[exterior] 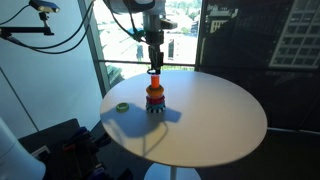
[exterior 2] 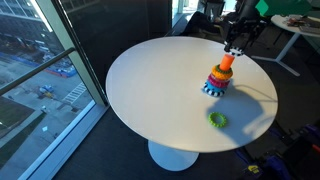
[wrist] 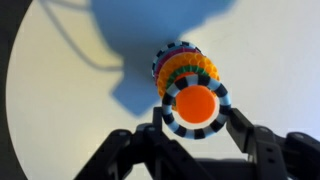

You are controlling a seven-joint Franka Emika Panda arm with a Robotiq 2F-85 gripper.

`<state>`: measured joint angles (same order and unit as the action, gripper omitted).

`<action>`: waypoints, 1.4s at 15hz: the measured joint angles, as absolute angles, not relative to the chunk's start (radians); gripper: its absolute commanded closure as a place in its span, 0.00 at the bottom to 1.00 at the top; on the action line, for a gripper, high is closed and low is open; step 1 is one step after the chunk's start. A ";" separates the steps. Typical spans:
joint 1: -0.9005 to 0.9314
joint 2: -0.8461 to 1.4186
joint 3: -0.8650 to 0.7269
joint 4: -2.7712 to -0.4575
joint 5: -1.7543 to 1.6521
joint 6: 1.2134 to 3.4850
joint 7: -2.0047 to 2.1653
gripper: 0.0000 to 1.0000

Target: Put the black and white ring through the pole

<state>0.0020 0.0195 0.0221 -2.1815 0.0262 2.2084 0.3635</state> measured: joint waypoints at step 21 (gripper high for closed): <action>0.019 0.093 0.022 -2.137 0.026 2.118 0.345 0.00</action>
